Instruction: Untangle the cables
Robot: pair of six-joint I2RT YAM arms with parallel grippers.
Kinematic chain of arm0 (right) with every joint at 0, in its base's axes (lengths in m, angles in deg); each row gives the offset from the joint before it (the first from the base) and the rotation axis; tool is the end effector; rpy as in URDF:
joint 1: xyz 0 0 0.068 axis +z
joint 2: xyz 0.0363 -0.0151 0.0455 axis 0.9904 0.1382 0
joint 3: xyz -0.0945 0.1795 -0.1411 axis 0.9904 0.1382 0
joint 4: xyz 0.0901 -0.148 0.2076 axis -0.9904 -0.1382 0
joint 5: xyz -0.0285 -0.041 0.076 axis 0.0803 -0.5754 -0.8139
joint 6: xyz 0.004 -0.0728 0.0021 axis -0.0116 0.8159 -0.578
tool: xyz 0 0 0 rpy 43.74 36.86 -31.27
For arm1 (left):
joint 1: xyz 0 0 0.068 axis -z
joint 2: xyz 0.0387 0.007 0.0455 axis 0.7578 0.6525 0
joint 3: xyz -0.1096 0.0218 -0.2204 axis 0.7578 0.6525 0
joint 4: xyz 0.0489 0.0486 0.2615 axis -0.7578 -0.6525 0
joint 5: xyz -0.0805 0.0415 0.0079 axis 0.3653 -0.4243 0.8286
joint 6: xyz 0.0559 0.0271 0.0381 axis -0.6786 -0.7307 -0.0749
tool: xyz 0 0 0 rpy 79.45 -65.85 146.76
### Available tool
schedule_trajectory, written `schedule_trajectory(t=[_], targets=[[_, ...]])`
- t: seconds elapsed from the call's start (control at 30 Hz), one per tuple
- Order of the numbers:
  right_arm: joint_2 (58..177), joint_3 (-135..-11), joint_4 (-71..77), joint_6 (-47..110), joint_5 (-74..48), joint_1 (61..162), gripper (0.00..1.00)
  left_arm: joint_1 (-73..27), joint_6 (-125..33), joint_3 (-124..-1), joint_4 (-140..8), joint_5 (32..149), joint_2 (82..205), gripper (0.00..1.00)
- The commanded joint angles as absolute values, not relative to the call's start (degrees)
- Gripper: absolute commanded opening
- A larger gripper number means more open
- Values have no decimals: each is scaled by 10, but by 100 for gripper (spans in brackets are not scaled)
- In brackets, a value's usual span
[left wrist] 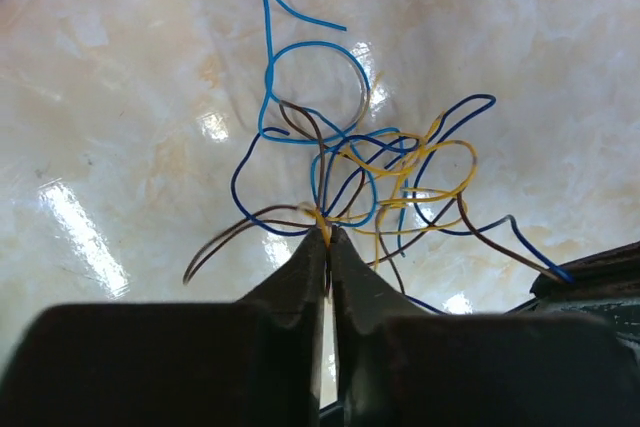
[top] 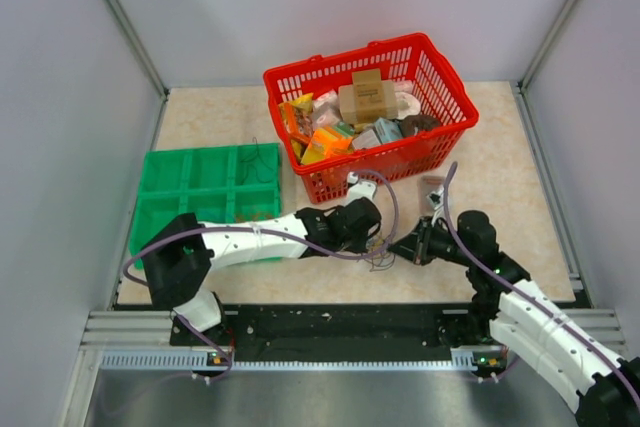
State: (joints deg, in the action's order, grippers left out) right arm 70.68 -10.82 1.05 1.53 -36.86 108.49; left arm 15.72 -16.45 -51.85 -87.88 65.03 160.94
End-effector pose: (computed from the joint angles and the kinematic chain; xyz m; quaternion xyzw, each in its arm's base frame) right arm 0.1641 0.1165 0.1639 -0.0723 0.8149 0.4687 0.3331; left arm 0.1696 -0.3213 0.1672 0.1435 0.9222 -0.1786 0.3114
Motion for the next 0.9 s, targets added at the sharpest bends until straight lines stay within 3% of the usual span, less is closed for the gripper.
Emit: schedule_trajectory(t=[0.0,0.17,0.27,0.3,0.4,0.67,0.87], targets=[[701,-129,-20,34,-324,1082,0,158,-179,-535,-882,637,1577,1],[711,-155,-138,33,-178,1082,4,158,-272,-475,-794,682,1439,0],[711,-163,-162,37,-129,1081,15,156,-306,-443,-746,720,1364,0],[712,-167,-162,43,-130,1082,23,155,-310,-443,-746,727,1348,0],[717,-186,-162,64,-149,1081,40,152,-310,-455,-759,744,1314,0],[681,-227,-76,140,-343,1082,60,151,-315,-484,-766,766,1284,0],[726,-246,3,97,-374,1082,62,152,-357,-497,-753,837,1284,0]])
